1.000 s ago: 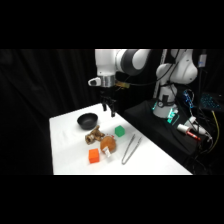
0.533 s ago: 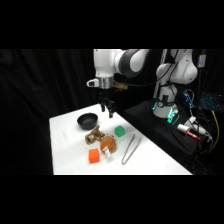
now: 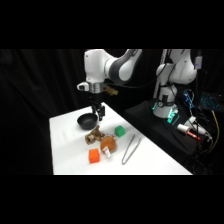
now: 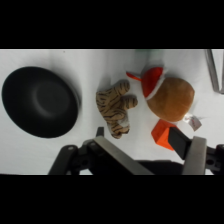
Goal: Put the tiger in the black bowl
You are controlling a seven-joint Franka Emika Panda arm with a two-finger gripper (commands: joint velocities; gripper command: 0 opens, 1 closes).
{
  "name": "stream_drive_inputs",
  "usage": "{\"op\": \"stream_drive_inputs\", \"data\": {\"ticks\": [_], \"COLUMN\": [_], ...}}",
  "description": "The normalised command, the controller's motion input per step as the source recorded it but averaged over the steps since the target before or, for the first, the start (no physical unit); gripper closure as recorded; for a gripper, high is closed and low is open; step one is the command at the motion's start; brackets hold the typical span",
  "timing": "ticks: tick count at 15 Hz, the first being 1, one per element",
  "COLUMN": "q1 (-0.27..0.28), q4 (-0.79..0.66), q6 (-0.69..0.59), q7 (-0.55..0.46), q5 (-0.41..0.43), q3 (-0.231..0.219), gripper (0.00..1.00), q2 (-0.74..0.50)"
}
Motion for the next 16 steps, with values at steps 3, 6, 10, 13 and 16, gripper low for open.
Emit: {"op": "stream_drive_inputs", "data": {"ticks": [3,6,10,13,16], "q1": [0.013,0.012,0.010,-0.023,-0.028], "q4": [0.31,0.27,0.25,0.26,0.26], "q6": [0.14,0.13,0.17,0.13,0.14], "q7": [0.12,0.09,0.07,0.04,0.02], "q5": [-0.133,-0.065,-0.113,-0.083,-0.094], "q3": [0.007,0.036,0.006,0.009,0.012], "gripper": [0.00,0.00,0.00,0.00,0.00], "q2": [0.35,0.32,0.32,0.31,0.29]}}
